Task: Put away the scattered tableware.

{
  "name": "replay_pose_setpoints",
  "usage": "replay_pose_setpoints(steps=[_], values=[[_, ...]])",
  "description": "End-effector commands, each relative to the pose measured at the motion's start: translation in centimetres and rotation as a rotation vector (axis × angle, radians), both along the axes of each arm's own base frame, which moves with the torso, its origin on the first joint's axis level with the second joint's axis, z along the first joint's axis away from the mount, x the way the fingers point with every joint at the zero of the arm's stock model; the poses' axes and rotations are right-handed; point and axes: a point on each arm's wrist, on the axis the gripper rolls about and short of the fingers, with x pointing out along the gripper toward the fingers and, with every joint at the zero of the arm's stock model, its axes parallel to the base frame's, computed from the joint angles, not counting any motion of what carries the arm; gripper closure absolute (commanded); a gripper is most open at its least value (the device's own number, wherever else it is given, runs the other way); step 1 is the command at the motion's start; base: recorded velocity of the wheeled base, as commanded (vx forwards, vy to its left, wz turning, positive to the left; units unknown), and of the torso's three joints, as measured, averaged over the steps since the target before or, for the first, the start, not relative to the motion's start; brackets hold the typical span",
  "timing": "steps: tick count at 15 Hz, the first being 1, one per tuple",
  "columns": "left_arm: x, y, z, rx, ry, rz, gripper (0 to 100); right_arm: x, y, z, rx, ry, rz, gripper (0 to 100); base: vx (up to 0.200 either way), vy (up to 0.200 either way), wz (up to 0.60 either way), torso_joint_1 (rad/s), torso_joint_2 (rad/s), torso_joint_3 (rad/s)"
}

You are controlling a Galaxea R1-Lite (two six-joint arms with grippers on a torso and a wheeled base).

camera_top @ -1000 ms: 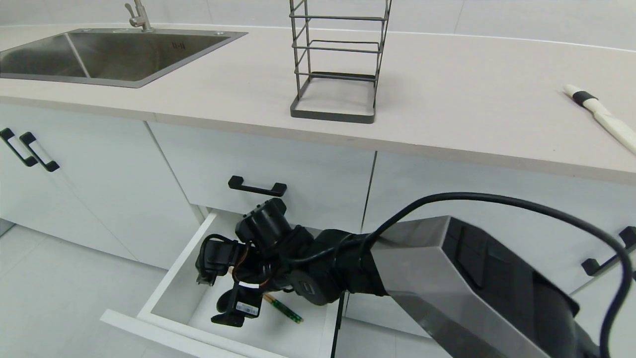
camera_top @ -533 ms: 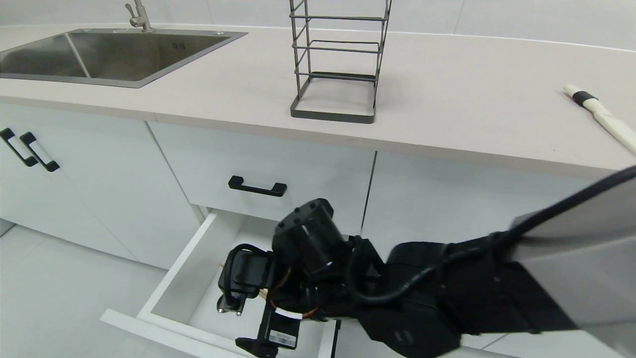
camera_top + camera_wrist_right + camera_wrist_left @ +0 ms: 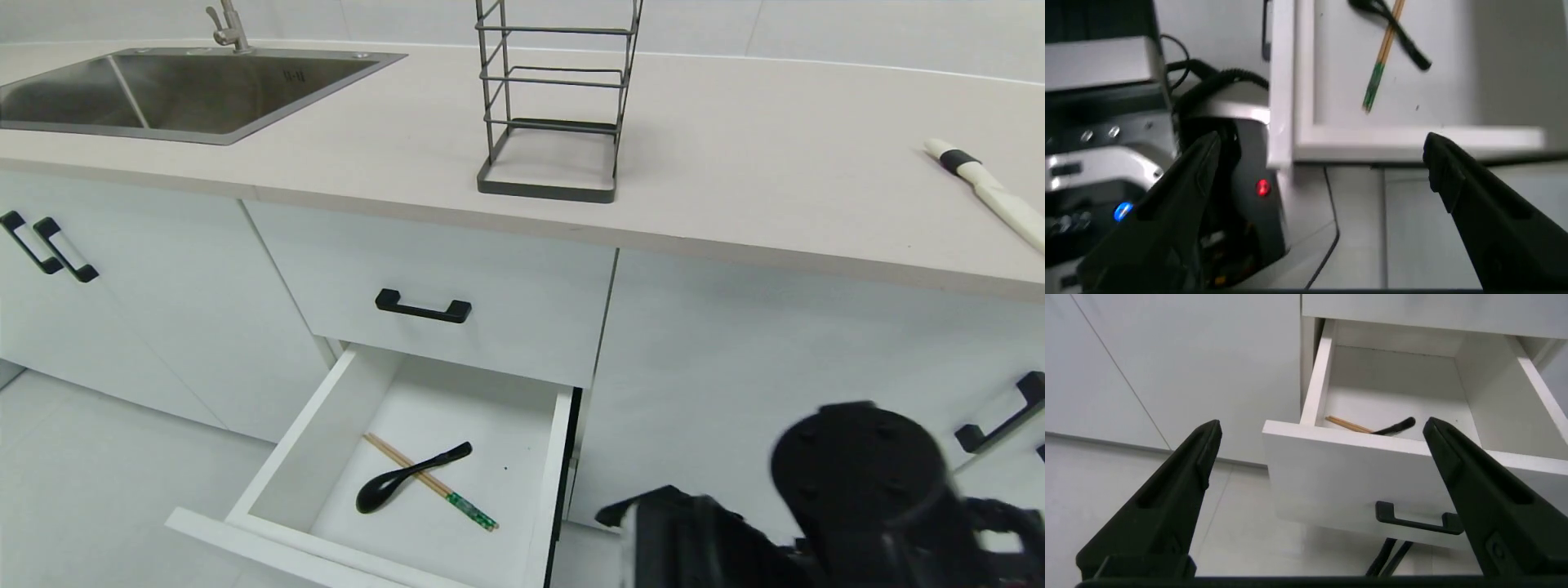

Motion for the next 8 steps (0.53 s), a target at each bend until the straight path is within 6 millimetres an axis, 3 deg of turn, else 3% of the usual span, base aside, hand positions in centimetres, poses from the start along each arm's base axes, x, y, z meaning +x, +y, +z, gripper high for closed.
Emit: replay_pose_setpoints(steps=[1,5,8], values=[[0.0,0.0,0.0,0.0,0.001,0.001,0,-2.7,-6.1,0.5,0.061,-0.022,-0.056,0,0.0,0.0,0.0,0.0,0.0,0.0],[0.0,0.0,0.0,0.0,0.001,0.001,0,-4.9,-11.5,0.0,0.154,-0.054,-0.119,0,0.0,0.0,0.0,0.0,0.0,0.0],[0.0,0.0,0.0,0.0,0.001,0.001,0,-7.3,-15.3,-0.3,0.337,-0.047,-0.145,0,0.0,0.0,0.0,0.0,0.0,0.0]])
